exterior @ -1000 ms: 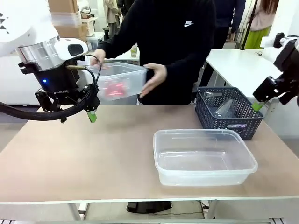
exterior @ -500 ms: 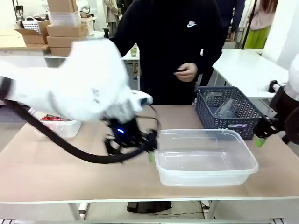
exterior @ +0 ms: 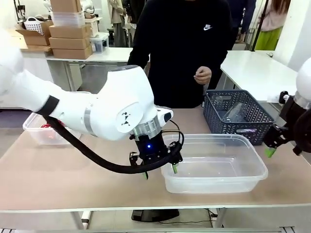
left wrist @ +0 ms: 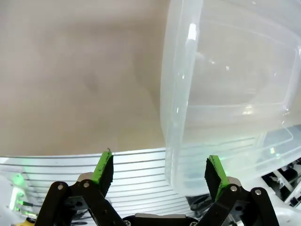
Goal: Sort the waste into each basket.
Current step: Pick up the Organizing box on the right side of the table and lift it.
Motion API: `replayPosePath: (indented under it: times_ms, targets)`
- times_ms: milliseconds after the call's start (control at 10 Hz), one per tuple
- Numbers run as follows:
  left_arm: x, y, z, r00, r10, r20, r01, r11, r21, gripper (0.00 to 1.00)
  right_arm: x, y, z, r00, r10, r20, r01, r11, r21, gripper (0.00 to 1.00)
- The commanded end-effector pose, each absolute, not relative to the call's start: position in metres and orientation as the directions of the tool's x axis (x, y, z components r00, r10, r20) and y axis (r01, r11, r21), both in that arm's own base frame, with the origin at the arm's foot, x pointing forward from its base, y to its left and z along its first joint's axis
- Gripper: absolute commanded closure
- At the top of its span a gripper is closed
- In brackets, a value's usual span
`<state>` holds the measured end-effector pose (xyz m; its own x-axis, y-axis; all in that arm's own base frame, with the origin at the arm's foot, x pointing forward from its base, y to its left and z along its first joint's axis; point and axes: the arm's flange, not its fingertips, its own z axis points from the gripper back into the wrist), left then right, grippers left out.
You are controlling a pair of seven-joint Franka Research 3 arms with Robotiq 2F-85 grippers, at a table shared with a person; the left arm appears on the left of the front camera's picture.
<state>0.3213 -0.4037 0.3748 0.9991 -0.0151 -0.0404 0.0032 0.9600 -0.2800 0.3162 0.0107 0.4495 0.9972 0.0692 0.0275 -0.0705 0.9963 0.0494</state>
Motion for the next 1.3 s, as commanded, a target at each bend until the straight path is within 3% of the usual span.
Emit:
replayPosePath:
  times_ms: [0, 200, 400, 600, 1100, 1200]
  targets:
    - [0.314, -0.391, 0.381, 0.998, -0.052, -0.024, 0.044, 0.963, -0.266, 0.00, 0.317, 0.010, 0.447, 0.997, 0.068, 0.021, -0.069, 0.996, 0.050, 0.00]
    - [0.329, -0.410, 0.373, 1.000, -0.001, -0.015, -0.004, 0.947, -0.322, 0.00, 0.330, 0.023, 0.421, 0.996, 0.092, 0.024, -0.093, 0.991, 0.091, 0.00]
    - [0.338, -0.414, 0.375, 0.995, 0.052, 0.087, -0.021, 0.948, -0.319, 0.00, 0.341, 0.037, 0.384, 0.999, 0.051, 0.013, -0.052, 0.992, 0.119, 0.00]
    - [0.337, -0.411, 0.373, 0.996, 0.043, 0.082, -0.016, 0.951, -0.310, 0.00, 0.344, 0.050, 0.348, 1.000, 0.013, -0.014, -0.013, 0.999, 0.033, 0.00]
    - [0.335, -0.403, 0.366, 0.993, 0.066, 0.094, -0.035, 0.952, -0.305, 0.00, 0.347, 0.052, 0.363, 0.993, -0.021, 0.114, 0.030, 0.996, -0.080, 0.00]
    - [0.335, -0.402, 0.366, 0.991, 0.070, 0.114, -0.035, 0.958, -0.285, 0.60, 0.348, 0.054, 0.364, 0.994, -0.015, 0.107, 0.022, 0.997, -0.070, 0.60]
